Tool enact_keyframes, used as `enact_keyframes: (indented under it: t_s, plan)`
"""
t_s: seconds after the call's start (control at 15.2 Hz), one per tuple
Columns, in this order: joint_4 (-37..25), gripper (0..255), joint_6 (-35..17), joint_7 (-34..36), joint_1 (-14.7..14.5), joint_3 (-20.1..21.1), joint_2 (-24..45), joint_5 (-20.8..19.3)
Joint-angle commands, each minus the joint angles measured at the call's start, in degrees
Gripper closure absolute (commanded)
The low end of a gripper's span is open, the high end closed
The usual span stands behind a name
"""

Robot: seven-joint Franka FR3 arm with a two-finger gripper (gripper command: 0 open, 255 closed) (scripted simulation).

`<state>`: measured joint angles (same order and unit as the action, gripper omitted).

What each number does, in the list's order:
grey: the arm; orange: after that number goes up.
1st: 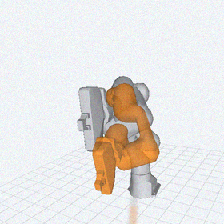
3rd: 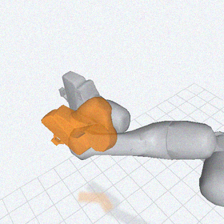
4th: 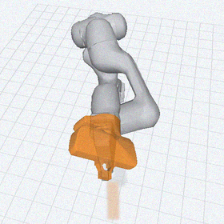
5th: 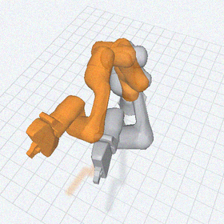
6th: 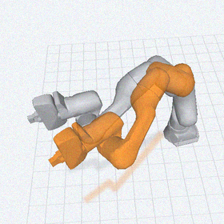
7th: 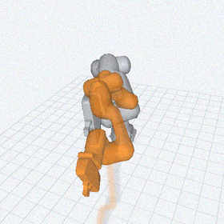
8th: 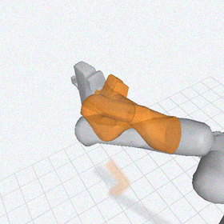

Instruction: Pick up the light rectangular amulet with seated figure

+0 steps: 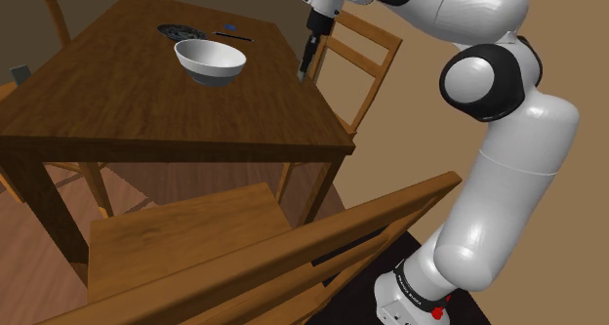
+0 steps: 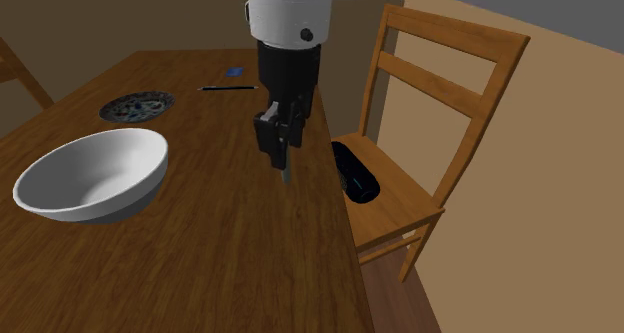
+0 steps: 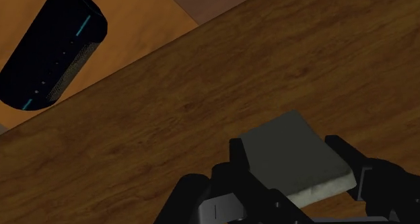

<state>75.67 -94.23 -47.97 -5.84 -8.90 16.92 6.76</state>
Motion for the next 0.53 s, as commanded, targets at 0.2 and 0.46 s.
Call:
enact_keyframes:
  t_s: [0.2,0.46]
  plan:
    - [-6.20,255,4.73,0.25,0.36,-0.03,1.50,0.22]
    - [-9.09,255,6.82,0.36,0.55,-0.04,2.29,0.35]
